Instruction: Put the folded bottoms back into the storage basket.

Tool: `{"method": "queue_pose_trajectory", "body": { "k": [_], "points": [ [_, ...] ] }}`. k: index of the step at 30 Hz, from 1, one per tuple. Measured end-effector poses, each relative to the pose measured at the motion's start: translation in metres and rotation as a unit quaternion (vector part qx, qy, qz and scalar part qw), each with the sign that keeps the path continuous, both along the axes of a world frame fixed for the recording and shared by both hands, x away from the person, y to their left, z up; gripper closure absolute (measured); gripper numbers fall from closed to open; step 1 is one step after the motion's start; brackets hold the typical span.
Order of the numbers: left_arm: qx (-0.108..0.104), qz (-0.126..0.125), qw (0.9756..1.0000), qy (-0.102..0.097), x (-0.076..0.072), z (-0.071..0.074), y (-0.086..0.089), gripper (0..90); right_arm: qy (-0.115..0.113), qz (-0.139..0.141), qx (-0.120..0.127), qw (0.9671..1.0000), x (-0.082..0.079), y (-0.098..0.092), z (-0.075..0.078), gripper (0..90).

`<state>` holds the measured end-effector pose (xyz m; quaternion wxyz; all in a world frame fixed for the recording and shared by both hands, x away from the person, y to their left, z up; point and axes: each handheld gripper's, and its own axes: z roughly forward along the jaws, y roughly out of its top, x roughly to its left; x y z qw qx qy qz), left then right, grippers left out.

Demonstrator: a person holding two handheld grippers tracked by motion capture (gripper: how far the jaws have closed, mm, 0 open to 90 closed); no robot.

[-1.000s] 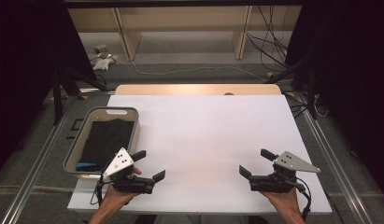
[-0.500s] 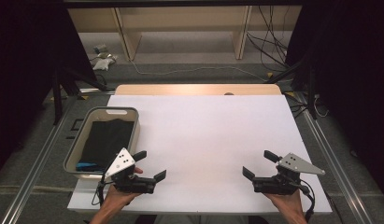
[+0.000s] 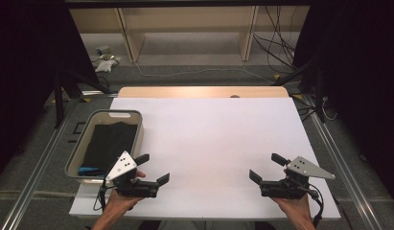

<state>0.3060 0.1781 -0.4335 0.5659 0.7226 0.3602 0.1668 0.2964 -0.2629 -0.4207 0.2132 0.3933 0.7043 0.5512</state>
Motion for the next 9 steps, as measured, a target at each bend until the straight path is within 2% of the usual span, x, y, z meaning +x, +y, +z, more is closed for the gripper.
{"method": "queue_pose_trajectory", "body": {
  "k": [9],
  "points": [
    [-0.001,0.002,1.0,0.001,0.0013,-0.0001,-0.0005,0.0,0.004,-0.002,0.004,1.0,0.0009,-0.0008,0.0003,0.3]
  ]
}}
